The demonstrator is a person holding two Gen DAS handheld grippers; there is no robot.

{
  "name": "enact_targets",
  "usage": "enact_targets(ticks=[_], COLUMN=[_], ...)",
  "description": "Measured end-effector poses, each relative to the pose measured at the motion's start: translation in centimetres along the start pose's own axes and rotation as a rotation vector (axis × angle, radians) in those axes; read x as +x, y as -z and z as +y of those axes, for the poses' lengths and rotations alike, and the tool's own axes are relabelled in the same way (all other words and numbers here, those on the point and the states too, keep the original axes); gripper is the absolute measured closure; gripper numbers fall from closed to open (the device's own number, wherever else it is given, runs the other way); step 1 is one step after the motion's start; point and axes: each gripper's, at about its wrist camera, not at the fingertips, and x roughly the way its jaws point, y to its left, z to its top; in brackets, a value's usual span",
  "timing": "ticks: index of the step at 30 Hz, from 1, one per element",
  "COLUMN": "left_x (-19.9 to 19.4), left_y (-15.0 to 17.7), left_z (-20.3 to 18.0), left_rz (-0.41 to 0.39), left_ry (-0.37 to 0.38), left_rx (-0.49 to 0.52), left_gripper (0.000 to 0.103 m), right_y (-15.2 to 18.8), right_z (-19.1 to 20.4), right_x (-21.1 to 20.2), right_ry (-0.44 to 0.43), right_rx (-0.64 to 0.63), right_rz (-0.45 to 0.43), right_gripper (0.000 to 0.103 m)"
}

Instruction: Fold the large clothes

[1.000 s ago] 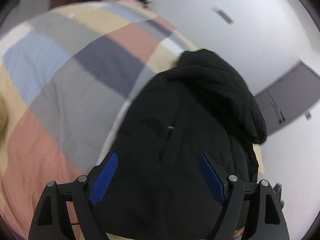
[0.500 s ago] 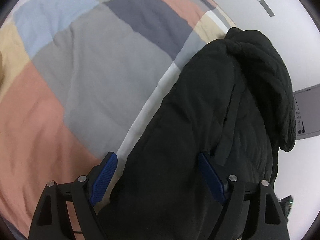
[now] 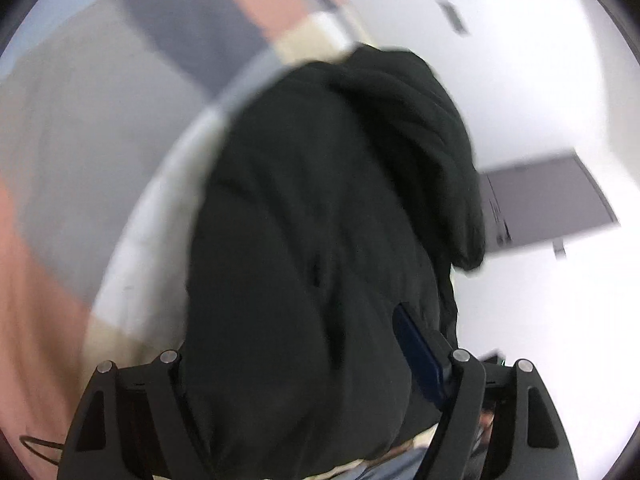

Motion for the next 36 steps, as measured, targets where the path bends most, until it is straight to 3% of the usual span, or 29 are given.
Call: enact_targets(ticks=[2,5,7,8,10,13,19,30,36], left_x=[0.8,1.2,0.8,0.4,-0.7,-2.8,-7.9,-17.6,-22.6], left_y=[0.2,0.1,0.1,0.2,0.7,1.1,2.5,7.4,10.1], left_z=[-0.6,-0.3,-0.1,-0.2,-0.5,-2.6,-5.9,-7.4,-10.2], left_rz=[0.028,0.039,0.039,0.032,-0.002,-0.057,-0.091,-0.091,-0.101], left_ry=[-0.045,-0.071,-0.056,-0.055,0.009,0.092,0.140,0.152,0.137], left_rx=[0.035,0.003,-0.011,-0.011,-0.029,0.045,0.054,0.045,0.107], left_gripper=[0.029,0.060,0.077,0.091,0.094,0.096,0.100,0.100,0.100], right_y=[0.3,0.1,0.0,0.2,0.5,1.4,3.3,10.7,15.5], right_z=[-0.1,0.3,0.8,1.3,1.4,2.5,3.4,3.3,4.3], right_x=[-0.3,-1.0,-1.8,-2.7,-4.7,-6.4,-10.1,-18.6,-22.3], right_ry=[0.044,0.100,0.092,0.072,0.046,0.041,-0.035,-0.147,-0.171], right_rx=[-0.014,-0.056,-0.064,-0.074,-0.088,-0.122,-0.148,-0.204,-0.263], right_rz=[-0.026,-0.057,-0.080,-0.104,-0.137,-0.168,-0.211,-0.237,-0.281], right_gripper=[0.036,0.080,0.085,0.088,0.090,0.093,0.093,0.093,0.094])
